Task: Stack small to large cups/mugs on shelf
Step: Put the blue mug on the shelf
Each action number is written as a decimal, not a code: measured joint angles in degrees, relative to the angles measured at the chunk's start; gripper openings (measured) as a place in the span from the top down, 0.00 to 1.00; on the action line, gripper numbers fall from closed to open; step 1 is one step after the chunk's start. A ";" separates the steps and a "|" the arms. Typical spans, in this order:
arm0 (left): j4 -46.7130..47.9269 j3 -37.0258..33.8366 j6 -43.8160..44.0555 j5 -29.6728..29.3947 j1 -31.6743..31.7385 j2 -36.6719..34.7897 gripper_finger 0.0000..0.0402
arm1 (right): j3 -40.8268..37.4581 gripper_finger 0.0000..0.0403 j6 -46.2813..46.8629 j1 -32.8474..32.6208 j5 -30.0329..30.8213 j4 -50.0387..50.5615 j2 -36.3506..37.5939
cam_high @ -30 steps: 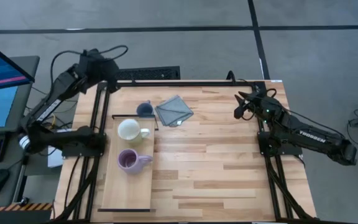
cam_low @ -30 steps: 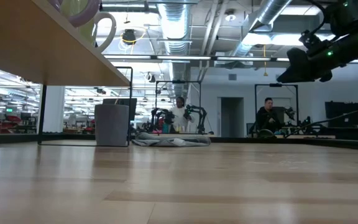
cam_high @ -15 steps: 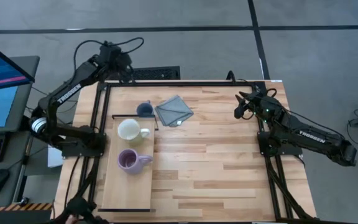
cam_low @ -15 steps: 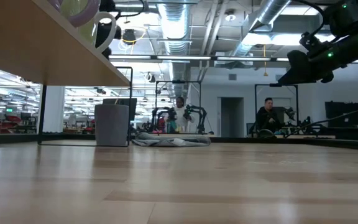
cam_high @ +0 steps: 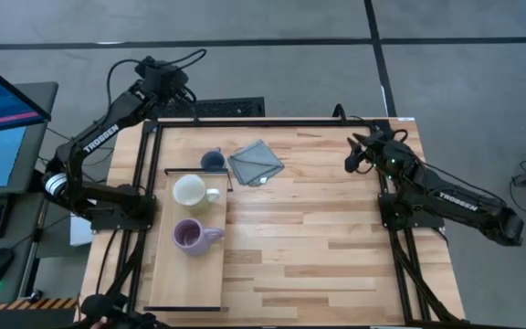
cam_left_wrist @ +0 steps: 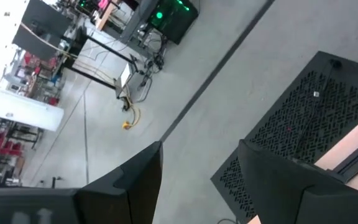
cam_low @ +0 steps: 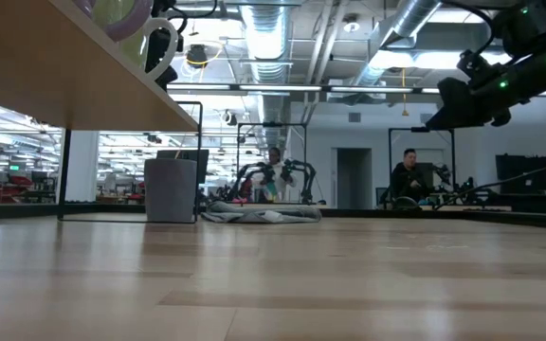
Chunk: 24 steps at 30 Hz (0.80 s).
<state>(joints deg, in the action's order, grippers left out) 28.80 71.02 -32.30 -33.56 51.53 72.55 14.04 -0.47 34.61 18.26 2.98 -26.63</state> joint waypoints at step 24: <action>8.35 -0.04 -15.22 13.79 -1.35 0.83 0.55 | 0.00 0.67 0.00 4.54 0.00 -0.04 0.02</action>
<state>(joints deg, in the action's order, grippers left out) 37.15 70.98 -47.52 -19.76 50.18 73.38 14.04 -0.47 39.16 18.26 2.94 -26.61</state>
